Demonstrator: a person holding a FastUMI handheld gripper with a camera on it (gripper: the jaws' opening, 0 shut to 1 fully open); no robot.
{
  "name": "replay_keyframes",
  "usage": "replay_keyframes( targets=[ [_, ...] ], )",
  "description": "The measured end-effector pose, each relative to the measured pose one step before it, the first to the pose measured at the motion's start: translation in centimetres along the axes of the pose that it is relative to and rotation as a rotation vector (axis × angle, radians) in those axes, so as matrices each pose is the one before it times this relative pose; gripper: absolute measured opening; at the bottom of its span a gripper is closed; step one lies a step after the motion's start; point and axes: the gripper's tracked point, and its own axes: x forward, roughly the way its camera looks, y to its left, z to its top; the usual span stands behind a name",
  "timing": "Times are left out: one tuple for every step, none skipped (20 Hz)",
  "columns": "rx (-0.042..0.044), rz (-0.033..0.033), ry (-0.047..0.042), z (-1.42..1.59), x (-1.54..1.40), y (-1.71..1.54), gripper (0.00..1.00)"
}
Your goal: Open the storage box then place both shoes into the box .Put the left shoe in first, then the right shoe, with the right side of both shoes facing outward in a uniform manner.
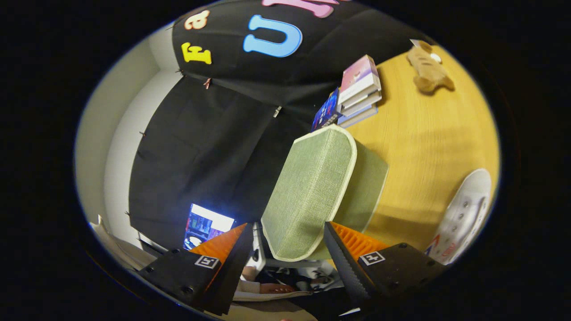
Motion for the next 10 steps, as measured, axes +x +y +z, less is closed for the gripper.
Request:
replay_keyframes(
  targets=[
    [0.02807, 0.01260, 0.01377, -0.062, 0.840, -0.738, 0.98],
    [0.02565, 0.01274, 0.00511, -0.021, 0.849, -0.776, 0.98],
    [0.02759, 0.01527, 0.00288, 0.016, 0.673, -0.588, 0.98],
    [0.02879, 0.01335, 0.00607, 0.017, 0.432, -0.616, 0.98],
    [0.03277, 0.02939, 0.00070, 0.210, 0.482, -0.223, 0.98],
    [0.02540, 0.03534, -0.00125, 0.189, 0.131, 0.076, 0.98],
    [0.01917, 0.02737, 0.00192, 0.143, 0.362, -0.257, 0.96],
    [0.01208, 0.01740, 0.00128, 0.038, 0.273, -0.447, 0.96],
    [0.01815, 0.02867, -0.00028, 0.224, 0.377, -0.201, 0.96],
    [0.02595, 0.04006, -0.00476, 0.171, 0.219, 0.398, 0.96]
  ],
)
